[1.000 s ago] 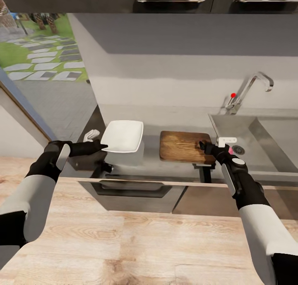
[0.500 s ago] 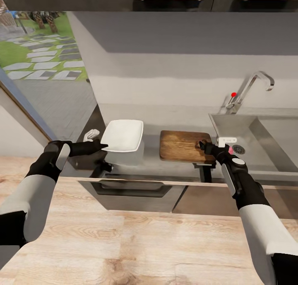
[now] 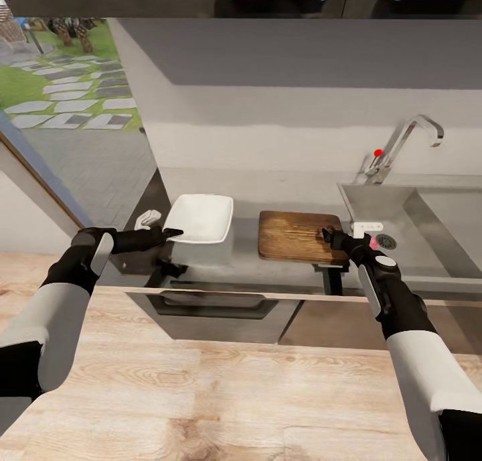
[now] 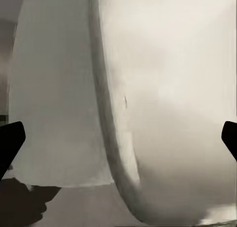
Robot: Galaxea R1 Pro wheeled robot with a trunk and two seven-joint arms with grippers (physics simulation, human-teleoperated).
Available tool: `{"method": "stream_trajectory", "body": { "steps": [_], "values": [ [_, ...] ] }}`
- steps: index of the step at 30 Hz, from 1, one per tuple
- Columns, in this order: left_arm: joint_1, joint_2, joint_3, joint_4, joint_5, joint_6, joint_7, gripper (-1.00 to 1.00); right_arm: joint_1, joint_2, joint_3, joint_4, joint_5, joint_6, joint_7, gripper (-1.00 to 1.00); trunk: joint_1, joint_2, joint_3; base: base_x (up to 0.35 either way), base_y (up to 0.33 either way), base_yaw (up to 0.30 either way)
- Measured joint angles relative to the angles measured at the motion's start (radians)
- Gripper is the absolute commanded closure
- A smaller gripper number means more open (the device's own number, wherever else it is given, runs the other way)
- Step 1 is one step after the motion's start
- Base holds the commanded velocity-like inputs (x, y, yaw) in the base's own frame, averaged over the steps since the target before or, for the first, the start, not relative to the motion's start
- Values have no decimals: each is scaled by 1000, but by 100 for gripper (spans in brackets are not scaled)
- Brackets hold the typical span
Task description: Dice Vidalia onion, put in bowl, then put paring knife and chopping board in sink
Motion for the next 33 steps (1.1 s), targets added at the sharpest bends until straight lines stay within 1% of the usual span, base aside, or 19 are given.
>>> {"method": "stream_trajectory", "body": {
  "steps": [8,26,33],
  "values": [
    [0,0,0,0,0,0,0,-100,0,0,0,0,0,0,0,-100,0,0,4,0,0,0],
    [0,3,4,-11,0,2,0,-100,0,0,0,0,0,0,0,-100,0,0,32,0,0,0],
    [0,3,17,-14,0,2,0,-100,0,0,0,0,0,0,0,-100,0,0,43,0,0,0]
  ]
}}
